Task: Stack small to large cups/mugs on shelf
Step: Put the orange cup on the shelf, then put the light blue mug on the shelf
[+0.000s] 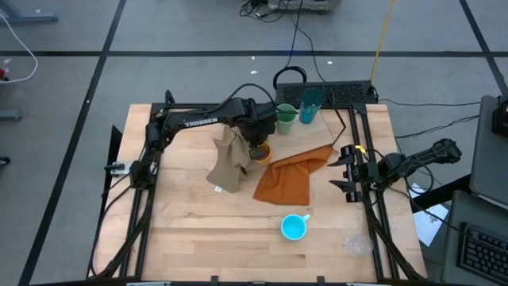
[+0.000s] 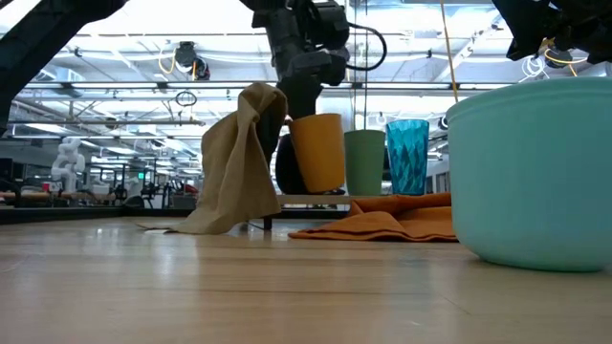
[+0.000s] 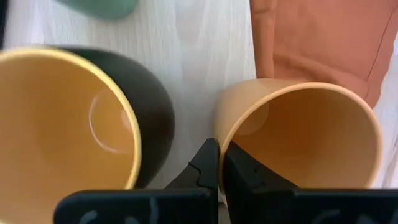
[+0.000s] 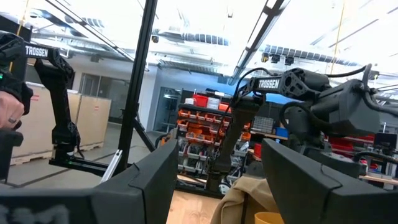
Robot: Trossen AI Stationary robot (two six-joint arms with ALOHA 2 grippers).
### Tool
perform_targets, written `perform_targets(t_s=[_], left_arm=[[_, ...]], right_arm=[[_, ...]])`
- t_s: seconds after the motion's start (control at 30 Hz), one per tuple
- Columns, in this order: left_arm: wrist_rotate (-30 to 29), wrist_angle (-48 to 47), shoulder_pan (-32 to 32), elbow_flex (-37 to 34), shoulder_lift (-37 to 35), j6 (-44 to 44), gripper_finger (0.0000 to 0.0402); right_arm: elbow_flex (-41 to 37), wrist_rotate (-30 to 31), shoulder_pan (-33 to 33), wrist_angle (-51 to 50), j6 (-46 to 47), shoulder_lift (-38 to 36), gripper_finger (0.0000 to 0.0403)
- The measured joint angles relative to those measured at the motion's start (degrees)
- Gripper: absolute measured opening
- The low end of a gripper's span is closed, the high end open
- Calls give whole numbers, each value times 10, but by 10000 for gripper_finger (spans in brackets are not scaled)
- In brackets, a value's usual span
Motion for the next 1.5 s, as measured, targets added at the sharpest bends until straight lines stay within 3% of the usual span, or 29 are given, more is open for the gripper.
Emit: perform_targets(t_s=[0.17, 0.43, 1.03, 1.5], left_arm=[[2, 3, 0, 0, 1, 0, 4], [-5, 3, 0, 0, 1, 0, 33], [-6, 3, 2, 0, 1, 5, 40], [-14, -5, 2, 7, 1, -3, 163]], right_arm=[[0, 0, 0, -4, 0, 0, 219], [0, 0, 0, -5, 0, 0, 219], [0, 0, 0, -9, 0, 0, 219], [0, 1, 0, -9, 0, 0, 219]])
